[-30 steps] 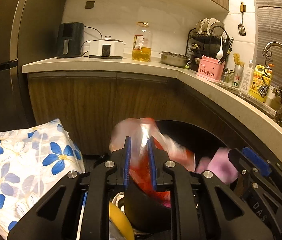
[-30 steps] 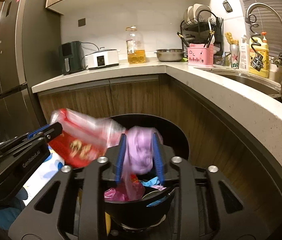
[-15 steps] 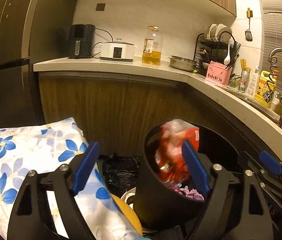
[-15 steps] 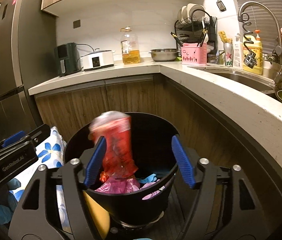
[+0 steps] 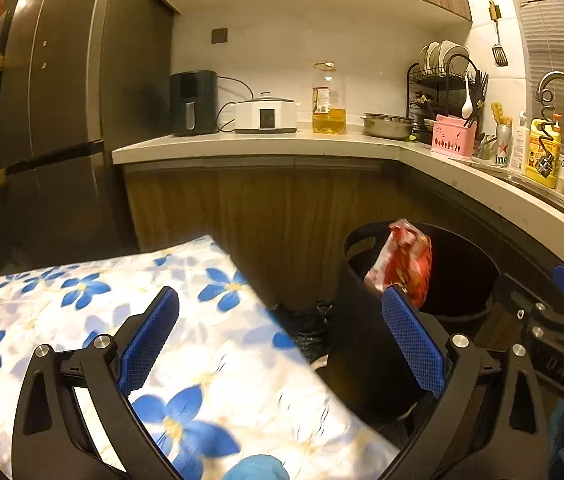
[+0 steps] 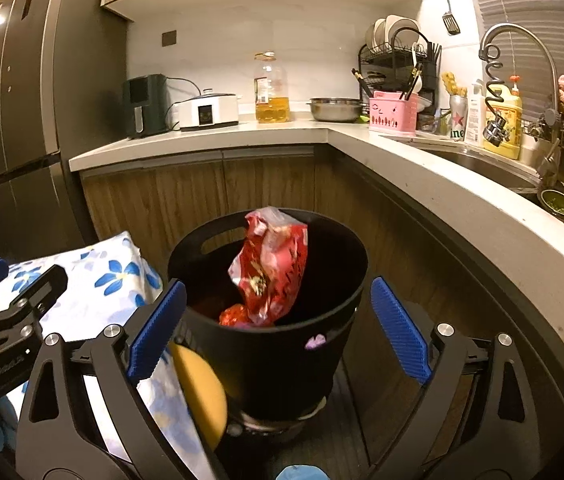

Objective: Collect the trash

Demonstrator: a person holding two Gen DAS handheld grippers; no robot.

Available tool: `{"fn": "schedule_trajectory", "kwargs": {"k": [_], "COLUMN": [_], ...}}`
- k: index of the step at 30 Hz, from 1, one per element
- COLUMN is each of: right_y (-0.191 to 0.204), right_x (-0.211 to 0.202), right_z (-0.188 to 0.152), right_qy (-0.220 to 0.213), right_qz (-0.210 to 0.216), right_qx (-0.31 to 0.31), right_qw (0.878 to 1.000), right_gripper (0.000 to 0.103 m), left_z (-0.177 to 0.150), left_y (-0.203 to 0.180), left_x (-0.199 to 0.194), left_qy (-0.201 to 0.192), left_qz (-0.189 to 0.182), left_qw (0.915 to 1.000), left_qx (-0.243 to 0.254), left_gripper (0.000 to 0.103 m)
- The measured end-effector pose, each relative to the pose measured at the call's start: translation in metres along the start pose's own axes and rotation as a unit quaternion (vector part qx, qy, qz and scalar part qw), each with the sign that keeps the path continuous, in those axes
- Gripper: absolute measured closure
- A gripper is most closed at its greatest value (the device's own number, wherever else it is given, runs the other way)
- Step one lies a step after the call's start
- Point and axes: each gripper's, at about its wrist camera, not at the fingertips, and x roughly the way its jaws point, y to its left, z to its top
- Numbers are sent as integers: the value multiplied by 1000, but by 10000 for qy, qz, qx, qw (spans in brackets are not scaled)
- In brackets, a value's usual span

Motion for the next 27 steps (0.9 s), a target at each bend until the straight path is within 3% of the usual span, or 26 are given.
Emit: {"fn": "schedule_trajectory", "kwargs": {"k": [27], "right_y": [60], "right_x": [-139], "right_z": [-50], "right_qy": [-76], "right_qz": [-57], "right_qx": [-256], "right_qw": [9996], "right_gripper": [5], "left_z": [-58], "left_y": [66], "left_x": [-131], "left_qy": [-92], "left_qz": [48], "left_qw": [9997], "left_qx": [-218], "left_gripper": [6]}}
